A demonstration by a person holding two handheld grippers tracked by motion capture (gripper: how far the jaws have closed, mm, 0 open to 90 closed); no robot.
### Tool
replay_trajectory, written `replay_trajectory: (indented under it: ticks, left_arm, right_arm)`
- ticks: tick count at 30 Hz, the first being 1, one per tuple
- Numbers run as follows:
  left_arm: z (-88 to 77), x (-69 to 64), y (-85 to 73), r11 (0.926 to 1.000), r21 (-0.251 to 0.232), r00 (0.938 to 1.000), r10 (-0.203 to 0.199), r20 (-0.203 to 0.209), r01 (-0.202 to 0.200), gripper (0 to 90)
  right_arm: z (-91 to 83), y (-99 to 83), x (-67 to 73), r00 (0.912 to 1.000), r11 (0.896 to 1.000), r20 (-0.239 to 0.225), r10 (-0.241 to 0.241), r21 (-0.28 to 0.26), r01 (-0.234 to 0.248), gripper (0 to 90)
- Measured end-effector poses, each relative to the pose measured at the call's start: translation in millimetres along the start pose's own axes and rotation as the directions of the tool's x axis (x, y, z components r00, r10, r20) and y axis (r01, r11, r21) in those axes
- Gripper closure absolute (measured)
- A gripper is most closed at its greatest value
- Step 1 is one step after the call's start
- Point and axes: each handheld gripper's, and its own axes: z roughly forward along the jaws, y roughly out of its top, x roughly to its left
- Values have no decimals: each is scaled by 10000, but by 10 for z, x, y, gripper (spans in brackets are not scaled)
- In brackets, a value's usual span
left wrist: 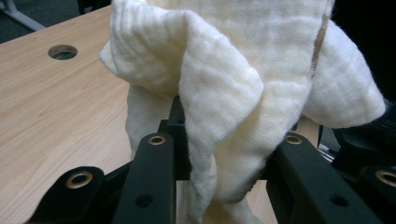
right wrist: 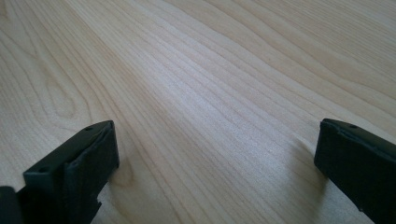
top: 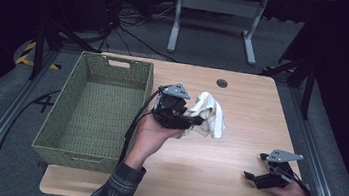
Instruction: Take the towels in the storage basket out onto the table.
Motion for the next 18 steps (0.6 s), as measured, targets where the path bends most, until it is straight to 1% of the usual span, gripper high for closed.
replay_trajectory:
  ticks: [2,6,7,11,13,15,16,17,18]
  left_arm:
    - [59,-14,-9,10000,32,10000,-6,12,5,707]
    - [169,-32,-46,9999,20,9999,108,-11,-108,707]
    - [198,-35,-58,10000,23,10000,70,-12,-70,706]
    - [319,-30,-124,9998,152,9999,117,-104,-115,706]
    - [406,-30,-167,9994,316,9999,119,-1,-119,706]
    - [501,-38,-209,9987,493,9999,138,12,-138,706]
    - [501,-38,-209,9987,493,9999,138,12,-138,706]
    - [591,-51,-241,9975,684,9998,192,72,-197,706]
    - [591,-51,-241,9975,684,9998,192,72,-197,706]
  right_arm:
    - [0,0,-1,10000,10000,7,-11,-7,11,0]
    - [1,0,-1,10000,10000,7,-13,-9,13,0]
    - [0,0,-1,10000,10000,5,-5,-6,5,0]
    - [0,0,0,10000,10000,1,6,3,-6,0]
    - [0,0,-2,10000,10000,6,-13,-7,13,0]
    - [0,0,-1,10000,10000,3,-10,-7,10,0]
    - [0,0,-1,10000,10000,3,-10,-7,10,0]
    - [1,0,-2,10000,10000,2,-20,-10,20,1]
    - [1,0,-2,10000,10000,2,-20,-10,20,1]
